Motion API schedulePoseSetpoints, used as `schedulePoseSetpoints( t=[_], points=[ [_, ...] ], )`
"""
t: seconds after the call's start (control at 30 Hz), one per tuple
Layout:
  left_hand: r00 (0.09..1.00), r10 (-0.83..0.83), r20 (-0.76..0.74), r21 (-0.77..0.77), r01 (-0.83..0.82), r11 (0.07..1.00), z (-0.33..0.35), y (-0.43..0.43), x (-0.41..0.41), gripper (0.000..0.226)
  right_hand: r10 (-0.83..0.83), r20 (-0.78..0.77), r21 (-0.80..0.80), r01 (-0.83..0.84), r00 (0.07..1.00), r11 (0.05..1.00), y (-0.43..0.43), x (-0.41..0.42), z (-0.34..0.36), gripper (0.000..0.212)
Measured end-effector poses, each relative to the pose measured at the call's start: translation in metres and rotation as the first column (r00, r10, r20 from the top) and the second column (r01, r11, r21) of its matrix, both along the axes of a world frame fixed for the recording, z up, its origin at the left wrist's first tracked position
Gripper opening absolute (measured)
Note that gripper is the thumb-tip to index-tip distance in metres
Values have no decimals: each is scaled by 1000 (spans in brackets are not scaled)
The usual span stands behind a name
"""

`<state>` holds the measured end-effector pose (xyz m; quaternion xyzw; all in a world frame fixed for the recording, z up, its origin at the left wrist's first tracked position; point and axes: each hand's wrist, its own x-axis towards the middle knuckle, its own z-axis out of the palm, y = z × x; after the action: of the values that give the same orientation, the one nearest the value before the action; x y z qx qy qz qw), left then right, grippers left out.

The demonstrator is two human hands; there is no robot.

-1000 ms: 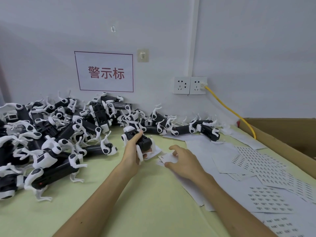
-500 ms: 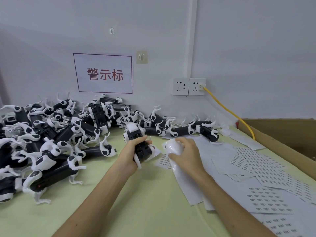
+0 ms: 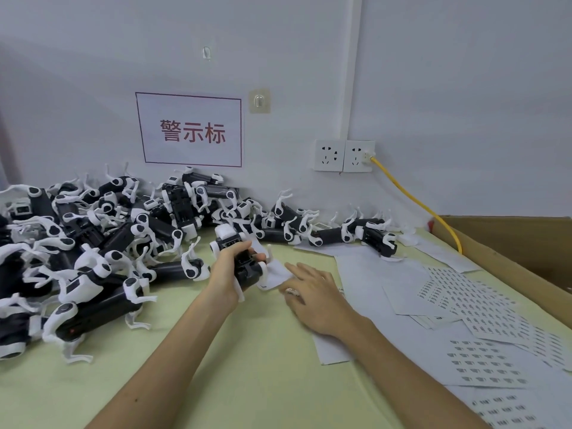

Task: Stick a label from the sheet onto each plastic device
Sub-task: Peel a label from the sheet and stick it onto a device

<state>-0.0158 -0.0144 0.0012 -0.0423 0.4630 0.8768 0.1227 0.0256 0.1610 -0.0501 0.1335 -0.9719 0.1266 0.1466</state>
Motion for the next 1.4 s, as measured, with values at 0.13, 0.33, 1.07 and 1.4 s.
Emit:
schedulePoseSetpoints(
  t=[0.13,0.33,1.07,1.4],
  points=[
    [999,44,-7,81,-43,996,1,0,0,14,8,76,71,-14,997,997,-4,-1,-4,39],
    [994,86,-66,30,-85,996,5,-4,-2,25,26,-101,-118,-38,995,992,-4,2,6,34],
    [892,-322,-317,107,371,922,8,-6,10,23,-240,-287,-794,-90,927,601,9,14,33,70],
    [842,-414,-345,-20,434,901,-3,17,20,50,-72,-454,-727,-322,888,607,-15,29,36,52]
  ],
)
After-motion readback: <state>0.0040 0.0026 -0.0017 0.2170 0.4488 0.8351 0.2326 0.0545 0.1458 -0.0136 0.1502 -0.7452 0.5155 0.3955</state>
